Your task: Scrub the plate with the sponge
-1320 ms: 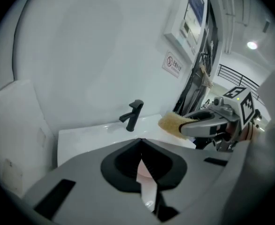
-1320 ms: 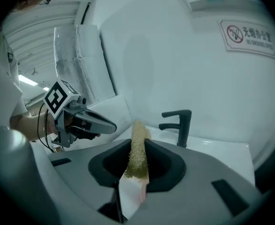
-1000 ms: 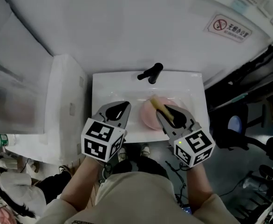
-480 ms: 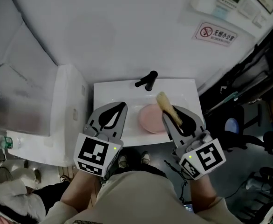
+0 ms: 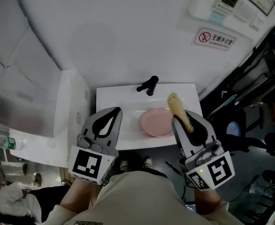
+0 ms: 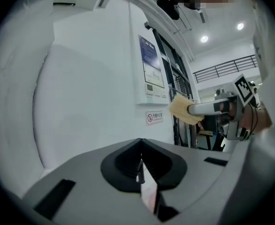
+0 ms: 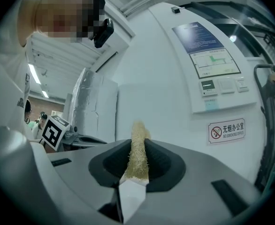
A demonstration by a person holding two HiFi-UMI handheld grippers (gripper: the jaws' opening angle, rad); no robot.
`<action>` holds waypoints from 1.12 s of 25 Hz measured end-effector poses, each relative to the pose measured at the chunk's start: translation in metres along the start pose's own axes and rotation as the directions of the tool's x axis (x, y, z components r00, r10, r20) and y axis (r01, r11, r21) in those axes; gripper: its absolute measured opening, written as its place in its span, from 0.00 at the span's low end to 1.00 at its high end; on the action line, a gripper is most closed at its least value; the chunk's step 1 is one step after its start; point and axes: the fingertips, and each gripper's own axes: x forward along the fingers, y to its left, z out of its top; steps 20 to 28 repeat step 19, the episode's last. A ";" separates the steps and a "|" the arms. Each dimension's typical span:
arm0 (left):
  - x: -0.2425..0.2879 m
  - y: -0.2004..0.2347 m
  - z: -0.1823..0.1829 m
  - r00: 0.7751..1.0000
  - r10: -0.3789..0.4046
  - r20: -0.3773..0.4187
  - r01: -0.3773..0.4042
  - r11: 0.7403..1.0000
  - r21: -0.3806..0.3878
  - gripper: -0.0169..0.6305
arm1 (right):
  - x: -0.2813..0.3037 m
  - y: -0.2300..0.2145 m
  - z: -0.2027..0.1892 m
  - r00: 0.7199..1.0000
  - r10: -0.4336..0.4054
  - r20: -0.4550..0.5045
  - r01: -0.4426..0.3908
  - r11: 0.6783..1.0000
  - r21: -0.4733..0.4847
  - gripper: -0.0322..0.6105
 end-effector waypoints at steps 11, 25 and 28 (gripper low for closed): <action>-0.003 -0.011 0.000 1.000 -0.019 0.004 0.019 1.000 -0.006 0.03 | -0.015 0.006 -0.001 1.000 -0.014 -0.018 0.014 1.000 0.009 0.18; -0.005 -0.012 -0.003 1.000 -0.009 -0.002 0.009 1.000 -0.002 0.03 | -0.017 0.003 -0.004 1.000 -0.019 -0.021 0.020 1.000 0.007 0.18; -0.005 -0.012 -0.003 1.000 -0.009 -0.002 0.009 1.000 -0.002 0.03 | -0.017 0.003 -0.004 1.000 -0.019 -0.021 0.020 1.000 0.007 0.18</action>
